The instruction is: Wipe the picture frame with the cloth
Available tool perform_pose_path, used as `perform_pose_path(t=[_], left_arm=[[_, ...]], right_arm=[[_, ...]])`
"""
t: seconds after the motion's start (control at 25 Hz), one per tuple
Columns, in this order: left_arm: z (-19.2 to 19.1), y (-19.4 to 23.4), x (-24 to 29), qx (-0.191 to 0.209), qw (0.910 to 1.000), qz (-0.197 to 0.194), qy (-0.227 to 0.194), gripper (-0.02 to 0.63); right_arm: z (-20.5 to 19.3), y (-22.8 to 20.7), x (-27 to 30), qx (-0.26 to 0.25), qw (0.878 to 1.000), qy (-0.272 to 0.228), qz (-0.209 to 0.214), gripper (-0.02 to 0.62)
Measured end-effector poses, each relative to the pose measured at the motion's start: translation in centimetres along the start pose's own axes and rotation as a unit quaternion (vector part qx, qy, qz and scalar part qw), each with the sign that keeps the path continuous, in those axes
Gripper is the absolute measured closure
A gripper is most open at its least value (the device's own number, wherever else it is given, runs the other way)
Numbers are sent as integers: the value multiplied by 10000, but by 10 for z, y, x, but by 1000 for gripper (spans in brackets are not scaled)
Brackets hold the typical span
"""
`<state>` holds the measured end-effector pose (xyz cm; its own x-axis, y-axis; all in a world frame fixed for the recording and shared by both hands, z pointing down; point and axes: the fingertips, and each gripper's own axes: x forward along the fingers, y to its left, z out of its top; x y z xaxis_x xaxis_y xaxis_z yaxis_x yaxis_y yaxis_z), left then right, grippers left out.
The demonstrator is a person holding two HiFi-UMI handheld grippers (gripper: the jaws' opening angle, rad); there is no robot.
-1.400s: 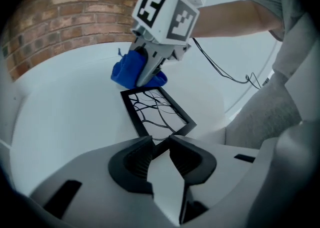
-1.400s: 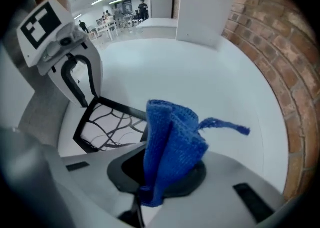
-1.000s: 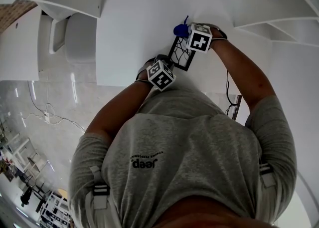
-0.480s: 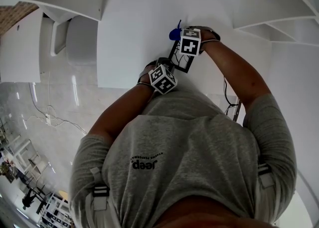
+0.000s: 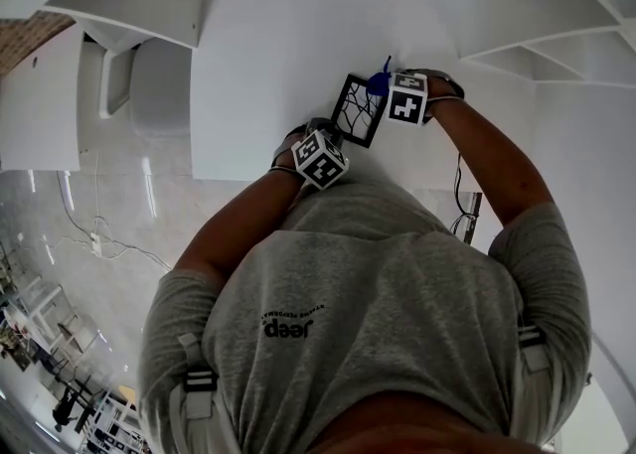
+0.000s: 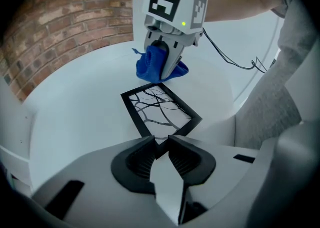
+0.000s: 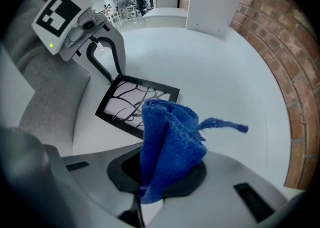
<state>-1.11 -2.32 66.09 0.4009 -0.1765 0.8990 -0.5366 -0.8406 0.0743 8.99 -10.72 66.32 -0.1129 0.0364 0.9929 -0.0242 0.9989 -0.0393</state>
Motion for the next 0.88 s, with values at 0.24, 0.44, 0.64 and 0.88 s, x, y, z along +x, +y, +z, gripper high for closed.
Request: perform_pose_path(t=[0.24, 0.44, 0.64, 0.88], left_arm=[[1, -1, 1, -86, 9999, -46, 24, 512], [0, 0, -1, -99, 9999, -49, 24, 512], [0, -1, -1, -124, 9999, -75, 18, 512], [2, 1, -2, -397, 9992, -95, -17, 512]], right_arm=[[-13, 14, -7, 332, 9993, -161, 34, 538], [-13, 56, -10, 695, 9954, -384, 527, 538], [-9, 51, 5, 834, 9952, -400, 328, 538], [1, 32, 11, 555, 9981, -262, 100, 537]])
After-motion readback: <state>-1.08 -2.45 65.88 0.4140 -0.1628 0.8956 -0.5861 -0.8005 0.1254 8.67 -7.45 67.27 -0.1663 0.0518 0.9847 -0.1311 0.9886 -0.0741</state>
